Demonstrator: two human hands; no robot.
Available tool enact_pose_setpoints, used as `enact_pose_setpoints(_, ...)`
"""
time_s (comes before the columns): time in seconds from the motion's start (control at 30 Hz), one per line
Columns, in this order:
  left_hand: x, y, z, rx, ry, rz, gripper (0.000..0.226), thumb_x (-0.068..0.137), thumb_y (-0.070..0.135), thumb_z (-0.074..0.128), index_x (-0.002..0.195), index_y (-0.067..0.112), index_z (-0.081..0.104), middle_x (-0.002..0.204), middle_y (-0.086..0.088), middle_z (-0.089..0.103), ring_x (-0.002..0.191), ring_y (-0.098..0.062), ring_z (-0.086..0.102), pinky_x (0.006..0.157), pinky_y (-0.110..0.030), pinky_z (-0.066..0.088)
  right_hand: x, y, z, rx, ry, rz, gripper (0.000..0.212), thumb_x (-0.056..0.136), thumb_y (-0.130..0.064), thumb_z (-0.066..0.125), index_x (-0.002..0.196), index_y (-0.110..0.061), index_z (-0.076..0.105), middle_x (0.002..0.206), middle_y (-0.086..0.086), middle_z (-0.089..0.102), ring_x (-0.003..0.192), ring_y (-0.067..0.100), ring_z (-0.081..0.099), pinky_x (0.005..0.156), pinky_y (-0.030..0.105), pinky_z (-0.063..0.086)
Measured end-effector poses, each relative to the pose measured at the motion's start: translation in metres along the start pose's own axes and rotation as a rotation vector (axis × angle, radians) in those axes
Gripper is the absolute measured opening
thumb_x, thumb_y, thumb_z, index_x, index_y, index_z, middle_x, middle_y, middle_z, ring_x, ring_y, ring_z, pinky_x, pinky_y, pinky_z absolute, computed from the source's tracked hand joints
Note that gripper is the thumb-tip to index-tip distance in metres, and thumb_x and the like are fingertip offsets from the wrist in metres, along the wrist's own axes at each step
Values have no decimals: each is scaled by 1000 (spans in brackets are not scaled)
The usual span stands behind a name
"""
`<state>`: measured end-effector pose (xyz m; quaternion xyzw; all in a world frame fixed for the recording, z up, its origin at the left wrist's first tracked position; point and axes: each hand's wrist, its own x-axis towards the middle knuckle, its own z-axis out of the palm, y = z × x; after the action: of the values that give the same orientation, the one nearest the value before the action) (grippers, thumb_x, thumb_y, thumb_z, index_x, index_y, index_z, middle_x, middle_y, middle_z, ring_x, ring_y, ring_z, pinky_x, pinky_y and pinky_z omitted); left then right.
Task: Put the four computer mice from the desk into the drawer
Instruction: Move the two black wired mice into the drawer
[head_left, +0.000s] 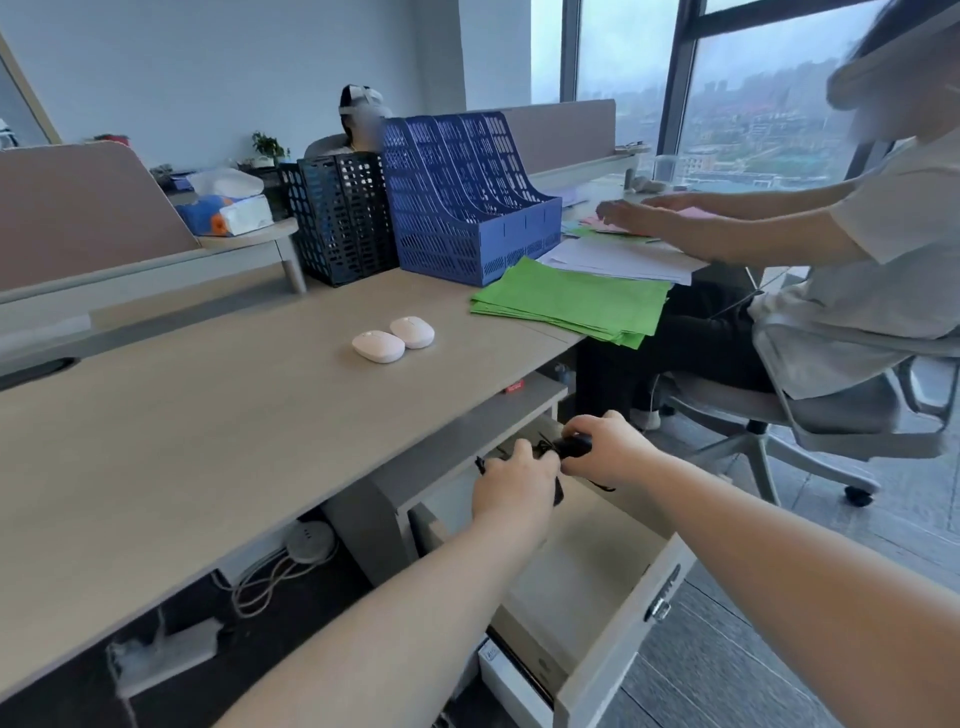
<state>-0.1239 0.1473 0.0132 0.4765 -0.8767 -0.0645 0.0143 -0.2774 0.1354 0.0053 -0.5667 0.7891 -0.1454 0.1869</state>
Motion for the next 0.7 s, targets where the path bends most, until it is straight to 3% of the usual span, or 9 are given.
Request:
enact_pose_setpoints(0.13, 11, -3, 29, 16, -62, -56, 43, 88, 0, 53, 127, 13, 43, 124, -14, 41, 106, -40, 52, 69, -37, 41, 7, 16, 22, 0, -53, 23, 46, 79, -41, 66, 121, -28, 54, 112, 5, 41, 82, 22, 51, 66, 27, 45)
enact_pose_setpoints(0.43, 56, -29, 98, 95, -161, -185, 46, 88, 5, 55, 131, 13, 40, 130, -18, 41, 99, -42, 57, 71, -41, 52, 51, 30, 82, 62, -137, 45, 45, 77, -37, 65, 121, -31, 56, 117, 9, 43, 107, 34, 52, 94, 41, 50)
enact_pose_setpoints(0.7, 82, -47, 137, 199, -254, -205, 45, 93, 6, 51, 136, 8, 39, 147, -25, 26, 121, -55, 41, 93, -48, 50, 81, 32, 123, -16, -160, 6, 53, 81, -36, 64, 131, -33, 49, 124, 10, 39, 116, 35, 44, 98, 43, 47)
